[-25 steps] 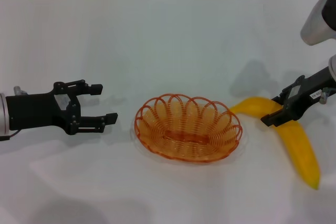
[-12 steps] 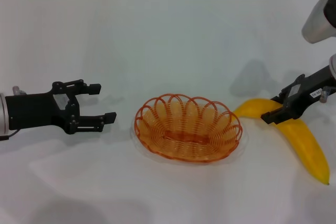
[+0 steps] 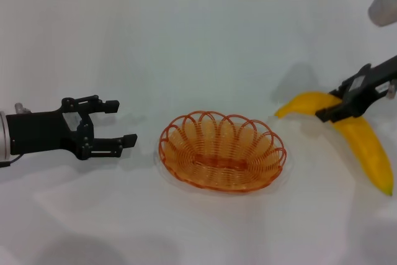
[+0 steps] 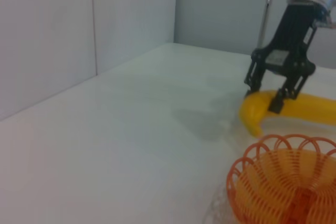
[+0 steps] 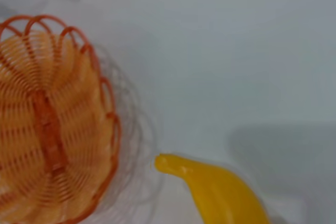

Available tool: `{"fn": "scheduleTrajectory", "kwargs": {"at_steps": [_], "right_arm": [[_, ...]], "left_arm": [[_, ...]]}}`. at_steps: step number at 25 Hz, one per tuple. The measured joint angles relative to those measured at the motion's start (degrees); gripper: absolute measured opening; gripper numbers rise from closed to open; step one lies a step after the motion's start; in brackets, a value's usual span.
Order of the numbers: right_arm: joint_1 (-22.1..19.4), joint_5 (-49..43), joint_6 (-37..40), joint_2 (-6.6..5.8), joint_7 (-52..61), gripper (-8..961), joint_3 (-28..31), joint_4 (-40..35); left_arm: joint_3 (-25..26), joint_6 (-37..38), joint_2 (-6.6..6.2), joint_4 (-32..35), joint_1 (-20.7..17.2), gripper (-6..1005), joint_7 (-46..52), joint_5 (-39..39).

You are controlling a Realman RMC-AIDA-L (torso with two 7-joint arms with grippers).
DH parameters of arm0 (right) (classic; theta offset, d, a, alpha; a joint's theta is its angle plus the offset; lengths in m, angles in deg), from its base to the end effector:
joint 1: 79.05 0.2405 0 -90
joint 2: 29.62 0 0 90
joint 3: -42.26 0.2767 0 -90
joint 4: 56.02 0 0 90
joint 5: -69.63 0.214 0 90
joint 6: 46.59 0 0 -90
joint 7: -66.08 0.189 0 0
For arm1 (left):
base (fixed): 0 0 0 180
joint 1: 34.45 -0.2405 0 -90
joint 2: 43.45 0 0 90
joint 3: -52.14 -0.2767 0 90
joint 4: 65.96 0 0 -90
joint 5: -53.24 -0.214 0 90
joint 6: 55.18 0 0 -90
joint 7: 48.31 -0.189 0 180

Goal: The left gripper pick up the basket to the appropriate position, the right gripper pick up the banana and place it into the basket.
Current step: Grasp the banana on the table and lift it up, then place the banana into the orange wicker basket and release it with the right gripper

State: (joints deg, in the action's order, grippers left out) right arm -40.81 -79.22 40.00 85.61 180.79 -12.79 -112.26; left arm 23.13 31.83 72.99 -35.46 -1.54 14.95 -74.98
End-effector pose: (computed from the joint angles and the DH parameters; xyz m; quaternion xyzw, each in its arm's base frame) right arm 0.2887 0.4005 -0.0098 -0.9377 0.2841 -0.1354 0.1470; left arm -0.3010 0.3568 -0.0492 -0.9636 -0.1406 -0.1667 0.1549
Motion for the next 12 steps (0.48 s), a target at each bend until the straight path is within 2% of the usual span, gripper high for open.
{"fn": "scheduleTrajectory", "kwargs": {"at_steps": [5, 12], "right_arm": [[0.1, 2.1, 4.5, 0.11, 0.2, 517, 2.8, -6.5], [0.6, 10.1, 9.2, 0.56, 0.1, 521, -0.2, -13.0]], "left_arm": [[-0.9, 0.9, -0.05, 0.0, -0.5, 876, -1.1, -0.5], [-0.7, 2.2, -0.08, 0.0, -0.8, 876, -1.3, -1.4]]}}
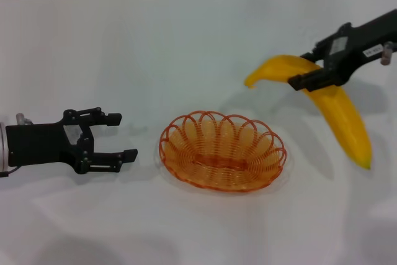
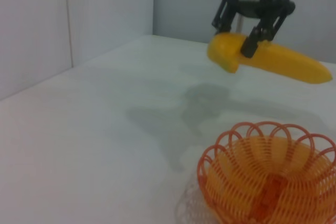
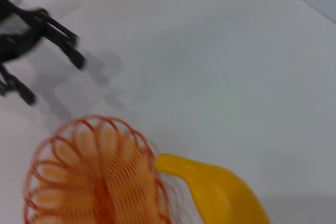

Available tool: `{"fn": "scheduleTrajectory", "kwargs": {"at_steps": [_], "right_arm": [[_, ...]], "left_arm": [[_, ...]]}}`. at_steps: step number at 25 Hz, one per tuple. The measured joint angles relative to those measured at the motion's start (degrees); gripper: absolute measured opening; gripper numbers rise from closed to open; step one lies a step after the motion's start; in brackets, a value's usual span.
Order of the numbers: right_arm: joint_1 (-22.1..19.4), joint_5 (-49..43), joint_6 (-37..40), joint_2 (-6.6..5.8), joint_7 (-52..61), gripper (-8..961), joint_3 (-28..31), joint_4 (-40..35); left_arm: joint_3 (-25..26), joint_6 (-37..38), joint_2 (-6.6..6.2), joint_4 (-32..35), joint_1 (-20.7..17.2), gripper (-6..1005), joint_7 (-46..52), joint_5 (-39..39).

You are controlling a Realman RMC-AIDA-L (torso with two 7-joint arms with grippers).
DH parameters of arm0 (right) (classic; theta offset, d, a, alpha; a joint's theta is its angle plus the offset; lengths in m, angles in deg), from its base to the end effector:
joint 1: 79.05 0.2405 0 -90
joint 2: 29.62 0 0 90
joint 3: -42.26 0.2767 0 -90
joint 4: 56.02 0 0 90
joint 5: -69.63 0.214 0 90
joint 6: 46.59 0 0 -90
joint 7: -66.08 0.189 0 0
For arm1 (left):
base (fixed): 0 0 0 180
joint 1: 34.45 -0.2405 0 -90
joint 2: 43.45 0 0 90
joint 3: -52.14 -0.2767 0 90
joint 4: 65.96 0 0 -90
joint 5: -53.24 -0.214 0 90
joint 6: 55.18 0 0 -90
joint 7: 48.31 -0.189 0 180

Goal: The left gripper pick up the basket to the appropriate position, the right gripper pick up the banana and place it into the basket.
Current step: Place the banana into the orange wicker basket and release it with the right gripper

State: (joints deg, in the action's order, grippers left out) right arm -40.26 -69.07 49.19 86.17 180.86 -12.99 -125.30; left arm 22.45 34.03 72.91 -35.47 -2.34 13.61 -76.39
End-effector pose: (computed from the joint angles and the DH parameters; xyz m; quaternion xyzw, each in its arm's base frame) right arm 0.2139 0.4022 0.0087 -0.9683 0.2042 -0.0565 0.1325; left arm -0.3041 0.3437 -0.0523 -0.9694 -0.1300 -0.1615 0.1318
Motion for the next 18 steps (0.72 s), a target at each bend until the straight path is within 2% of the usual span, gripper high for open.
{"fn": "scheduleTrajectory", "kwargs": {"at_steps": [5, 11, 18], "right_arm": [[0.9, 4.4, -0.4, 0.08, 0.2, 524, -2.8, -0.2], [1.3, 5.2, -2.0, 0.55, 0.5, 527, -6.3, 0.4], [2.6, 11.1, -3.5, 0.64, 1.1, 530, -17.8, 2.2]], "left_arm": [[0.4, -0.2, 0.24, -0.7, -0.6, 876, -0.6, 1.3], [0.5, -1.6, 0.45, -5.2, -0.7, 876, -3.7, 2.2], [0.5, -2.8, 0.42, -6.0, -0.8, 876, -4.1, 2.4]]}}
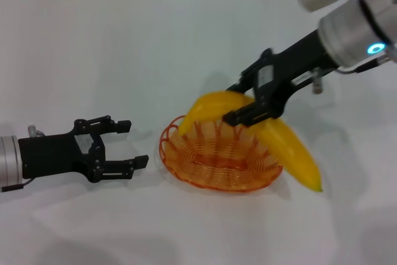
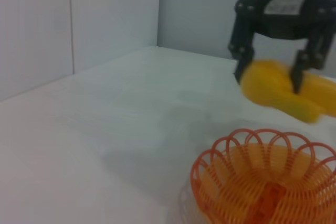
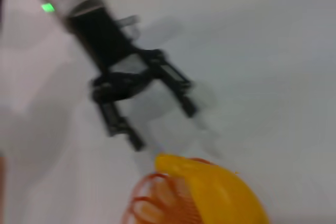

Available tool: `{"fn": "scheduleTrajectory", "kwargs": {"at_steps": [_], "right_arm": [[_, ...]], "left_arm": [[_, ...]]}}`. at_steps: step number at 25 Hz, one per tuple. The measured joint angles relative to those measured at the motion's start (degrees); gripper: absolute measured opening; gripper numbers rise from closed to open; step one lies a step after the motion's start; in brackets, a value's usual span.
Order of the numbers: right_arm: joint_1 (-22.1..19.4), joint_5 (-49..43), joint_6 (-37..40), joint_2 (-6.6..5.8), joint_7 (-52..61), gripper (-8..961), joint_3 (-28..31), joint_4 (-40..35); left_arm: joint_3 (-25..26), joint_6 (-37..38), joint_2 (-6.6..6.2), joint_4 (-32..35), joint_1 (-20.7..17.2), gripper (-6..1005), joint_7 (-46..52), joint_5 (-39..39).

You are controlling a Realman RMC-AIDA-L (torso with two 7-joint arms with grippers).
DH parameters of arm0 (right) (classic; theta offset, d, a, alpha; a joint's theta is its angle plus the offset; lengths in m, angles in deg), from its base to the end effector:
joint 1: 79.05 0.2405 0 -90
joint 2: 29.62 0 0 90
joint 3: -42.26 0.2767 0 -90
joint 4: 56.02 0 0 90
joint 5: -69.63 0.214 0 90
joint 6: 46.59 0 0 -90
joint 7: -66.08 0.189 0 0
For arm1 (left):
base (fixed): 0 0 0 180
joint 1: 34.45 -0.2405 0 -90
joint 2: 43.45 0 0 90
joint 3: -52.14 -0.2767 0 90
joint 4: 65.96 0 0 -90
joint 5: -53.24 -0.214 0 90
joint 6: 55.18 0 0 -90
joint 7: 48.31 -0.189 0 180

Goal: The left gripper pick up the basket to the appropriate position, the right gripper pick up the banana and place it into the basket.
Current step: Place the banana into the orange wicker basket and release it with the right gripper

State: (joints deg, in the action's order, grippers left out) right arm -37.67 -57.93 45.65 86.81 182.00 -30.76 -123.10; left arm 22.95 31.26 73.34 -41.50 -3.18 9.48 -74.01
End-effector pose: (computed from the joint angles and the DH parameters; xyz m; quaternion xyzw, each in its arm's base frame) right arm 0.1567 0.3818 -0.0558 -0.9919 0.1121 -0.0502 0.0330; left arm -0.3068 0.3337 -0.0717 -0.9623 -0.1427 -0.1862 0.1380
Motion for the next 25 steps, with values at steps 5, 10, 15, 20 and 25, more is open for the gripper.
{"fn": "scheduleTrajectory", "kwargs": {"at_steps": [5, 10, 15, 20, 25], "right_arm": [[0.9, 3.0, -3.0, 0.08, 2.2, 533, -8.6, 0.1], [1.9, 4.2, -8.0, 0.15, 5.9, 535, -15.5, 0.4], [5.4, 4.1, -12.5, 0.18, 10.2, 538, -19.8, 3.7], [7.7, 4.1, -14.8, 0.21, 12.0, 541, -22.7, 5.9], [9.2, 3.7, -17.7, 0.17, 12.6, 543, -23.9, 9.4]], "left_arm": [[0.0, 0.0, -0.09, -0.1, -0.4, 876, 0.2, -0.1], [0.0, -0.1, -0.16, -0.1, -0.4, 876, 0.2, 0.0], [0.1, 0.0, -0.20, -0.1, -0.4, 876, 0.3, 0.0], [0.1, 0.0, -0.25, -0.1, -0.1, 876, 0.3, 0.1], [0.1, 0.0, -0.25, -0.1, -0.1, 876, 0.4, 0.1]]}}
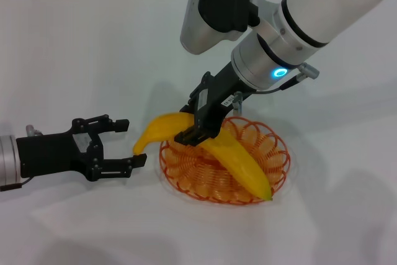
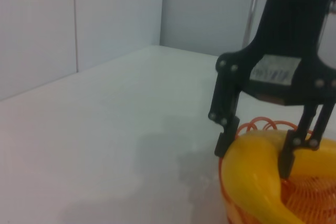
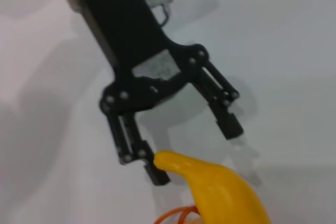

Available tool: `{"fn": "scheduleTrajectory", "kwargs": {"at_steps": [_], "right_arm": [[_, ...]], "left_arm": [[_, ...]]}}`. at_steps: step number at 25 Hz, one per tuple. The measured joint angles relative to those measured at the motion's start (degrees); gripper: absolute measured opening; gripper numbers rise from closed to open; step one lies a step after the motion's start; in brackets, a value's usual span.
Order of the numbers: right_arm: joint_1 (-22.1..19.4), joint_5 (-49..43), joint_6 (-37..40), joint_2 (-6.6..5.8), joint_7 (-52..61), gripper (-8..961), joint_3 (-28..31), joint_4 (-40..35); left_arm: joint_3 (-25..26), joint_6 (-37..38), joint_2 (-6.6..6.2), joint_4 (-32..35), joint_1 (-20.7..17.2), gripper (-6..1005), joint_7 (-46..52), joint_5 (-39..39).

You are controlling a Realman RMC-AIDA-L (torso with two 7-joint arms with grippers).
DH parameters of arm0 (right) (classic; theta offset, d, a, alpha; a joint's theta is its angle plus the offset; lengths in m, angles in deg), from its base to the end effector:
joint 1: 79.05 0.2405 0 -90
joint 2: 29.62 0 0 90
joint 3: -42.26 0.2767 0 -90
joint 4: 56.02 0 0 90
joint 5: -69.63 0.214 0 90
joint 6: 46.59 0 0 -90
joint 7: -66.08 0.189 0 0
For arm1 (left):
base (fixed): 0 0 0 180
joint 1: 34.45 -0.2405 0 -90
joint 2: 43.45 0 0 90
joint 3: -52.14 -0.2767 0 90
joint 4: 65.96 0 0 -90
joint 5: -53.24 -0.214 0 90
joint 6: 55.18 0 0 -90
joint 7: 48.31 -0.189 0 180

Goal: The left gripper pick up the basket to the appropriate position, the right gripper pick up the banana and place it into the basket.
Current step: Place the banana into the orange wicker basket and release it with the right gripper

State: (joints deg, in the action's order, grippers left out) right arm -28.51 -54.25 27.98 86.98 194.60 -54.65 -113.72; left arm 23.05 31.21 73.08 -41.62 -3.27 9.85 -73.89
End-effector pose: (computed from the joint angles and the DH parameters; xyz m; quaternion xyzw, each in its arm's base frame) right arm 0.1222 0.3840 -0.1375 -0.9881 0.0955 -0.1169 0.0311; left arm -0.3084 0.3342 -0.0697 -0.9613 -0.1472 -0.1862 0.1399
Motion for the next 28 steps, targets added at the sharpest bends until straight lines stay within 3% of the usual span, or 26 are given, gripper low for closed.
{"fn": "scheduleTrajectory", "kwargs": {"at_steps": [10, 20, 28], "right_arm": [[1.0, -0.1, 2.5, -0.17, 0.1, 548, 0.2, 0.1], [0.6, -6.0, 9.1, -0.22, 4.9, 554, 0.3, -7.3], [0.4, -7.9, 9.3, -0.21, 5.0, 558, 0.2, -5.3]], "left_arm": [[0.0, 0.0, 0.00, 0.0, -0.2, 876, 0.0, 0.5], [0.0, 0.0, -0.09, 0.2, -0.3, 876, 0.0, 0.5], [0.0, -0.1, -0.09, 0.2, -0.2, 876, 0.0, 0.6]]}}
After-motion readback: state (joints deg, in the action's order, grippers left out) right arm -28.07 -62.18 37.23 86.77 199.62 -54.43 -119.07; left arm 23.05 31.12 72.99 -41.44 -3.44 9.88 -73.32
